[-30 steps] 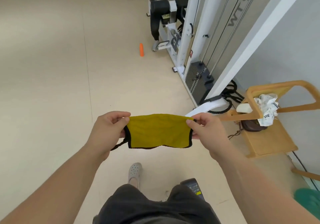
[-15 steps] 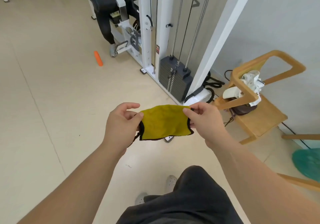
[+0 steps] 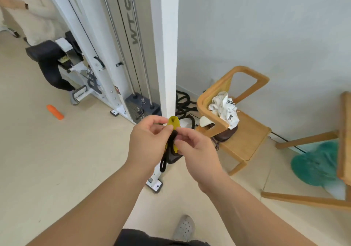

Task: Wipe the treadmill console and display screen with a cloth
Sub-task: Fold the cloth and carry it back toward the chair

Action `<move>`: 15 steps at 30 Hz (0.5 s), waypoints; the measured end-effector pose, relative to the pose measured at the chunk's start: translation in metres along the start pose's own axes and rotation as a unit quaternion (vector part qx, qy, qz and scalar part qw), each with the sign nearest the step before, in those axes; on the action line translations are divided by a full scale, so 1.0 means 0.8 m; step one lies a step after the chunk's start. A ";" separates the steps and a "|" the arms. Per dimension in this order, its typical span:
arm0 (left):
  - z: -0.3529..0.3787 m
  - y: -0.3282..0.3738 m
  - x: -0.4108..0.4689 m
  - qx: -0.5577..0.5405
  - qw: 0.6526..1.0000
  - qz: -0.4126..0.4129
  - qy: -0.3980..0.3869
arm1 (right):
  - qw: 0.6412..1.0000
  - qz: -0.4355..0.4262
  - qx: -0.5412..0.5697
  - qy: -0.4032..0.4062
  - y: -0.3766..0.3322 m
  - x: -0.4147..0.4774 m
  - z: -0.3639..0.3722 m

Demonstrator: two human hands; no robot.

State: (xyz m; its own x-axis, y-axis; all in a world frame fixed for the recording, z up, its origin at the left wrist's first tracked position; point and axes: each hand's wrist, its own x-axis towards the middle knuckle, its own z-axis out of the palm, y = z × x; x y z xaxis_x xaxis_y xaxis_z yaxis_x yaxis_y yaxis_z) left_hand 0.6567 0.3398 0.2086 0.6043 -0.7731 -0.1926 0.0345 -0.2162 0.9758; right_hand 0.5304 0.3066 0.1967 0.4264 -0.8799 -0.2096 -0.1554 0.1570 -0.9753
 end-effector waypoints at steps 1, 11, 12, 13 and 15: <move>0.024 0.008 0.008 0.004 1.000 0.007 -0.018 | 1.000 -0.007 -0.017 -0.011 -0.007 0.006 -0.022; 0.244 0.038 0.082 0.130 0.949 0.035 -0.286 | 0.970 0.053 -0.019 0.234 0.022 0.048 -0.255; 0.268 0.044 0.089 0.141 0.935 0.037 -0.325 | 0.968 0.071 -0.030 0.240 0.026 0.054 -0.281; 0.292 0.051 0.095 0.149 0.919 0.036 -0.364 | 0.967 0.089 -0.036 0.234 0.030 0.061 -0.306; 0.341 0.068 0.107 0.157 0.885 0.030 -0.437 | 0.971 0.125 -0.016 0.201 0.040 0.075 -0.355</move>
State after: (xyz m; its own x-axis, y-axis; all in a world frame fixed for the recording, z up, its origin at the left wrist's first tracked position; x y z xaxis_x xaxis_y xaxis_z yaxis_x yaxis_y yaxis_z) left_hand 0.4934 0.0995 0.2165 -0.2547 -0.9249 -0.2821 -0.2827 -0.2078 0.9364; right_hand 0.2981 0.1316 0.1724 -0.0092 -0.9207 -0.3902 -0.2392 0.3809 -0.8931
